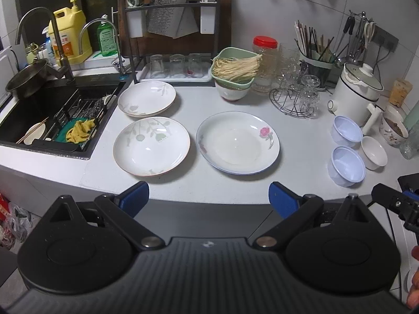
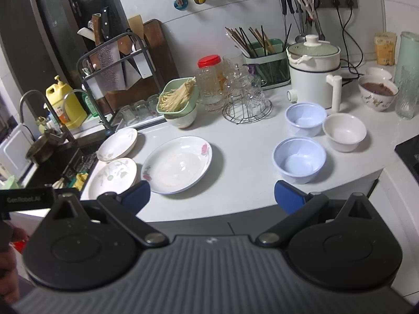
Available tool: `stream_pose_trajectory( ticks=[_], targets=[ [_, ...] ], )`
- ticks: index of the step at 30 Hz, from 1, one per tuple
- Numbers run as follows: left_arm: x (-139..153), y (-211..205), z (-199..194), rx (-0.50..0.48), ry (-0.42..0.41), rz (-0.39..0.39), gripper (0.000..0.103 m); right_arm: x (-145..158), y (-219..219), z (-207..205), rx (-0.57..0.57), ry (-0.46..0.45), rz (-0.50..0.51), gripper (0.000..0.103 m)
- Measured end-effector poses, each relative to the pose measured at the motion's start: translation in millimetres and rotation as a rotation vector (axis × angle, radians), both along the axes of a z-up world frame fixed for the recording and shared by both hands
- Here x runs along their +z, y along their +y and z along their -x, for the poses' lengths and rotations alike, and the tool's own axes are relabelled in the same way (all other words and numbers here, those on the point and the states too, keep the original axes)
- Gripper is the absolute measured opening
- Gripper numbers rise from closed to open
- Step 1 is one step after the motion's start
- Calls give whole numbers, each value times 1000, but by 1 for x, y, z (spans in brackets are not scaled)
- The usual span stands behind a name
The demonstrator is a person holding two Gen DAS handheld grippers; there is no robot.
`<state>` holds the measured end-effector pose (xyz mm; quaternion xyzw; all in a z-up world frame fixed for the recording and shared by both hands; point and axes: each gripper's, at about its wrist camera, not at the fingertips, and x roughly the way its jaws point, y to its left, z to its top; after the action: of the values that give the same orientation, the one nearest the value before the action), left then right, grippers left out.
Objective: Organize plates and bowls
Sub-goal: 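Move both grippers toward the leaf-print plate beside the rose plate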
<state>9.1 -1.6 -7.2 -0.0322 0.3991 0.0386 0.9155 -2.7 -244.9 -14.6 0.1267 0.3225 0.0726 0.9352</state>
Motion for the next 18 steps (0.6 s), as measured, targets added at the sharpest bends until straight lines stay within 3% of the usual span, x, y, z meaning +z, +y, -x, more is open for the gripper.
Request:
stream_pose_trajectory(
  ticks=[11, 18],
  targets=[
    [-5, 29, -49, -66, 13, 10, 100, -7, 26, -26, -39, 12, -46, 103],
    [-7, 62, -80, -79, 26, 31, 100, -12, 58, -49, -28, 37, -25, 102]
  ],
)
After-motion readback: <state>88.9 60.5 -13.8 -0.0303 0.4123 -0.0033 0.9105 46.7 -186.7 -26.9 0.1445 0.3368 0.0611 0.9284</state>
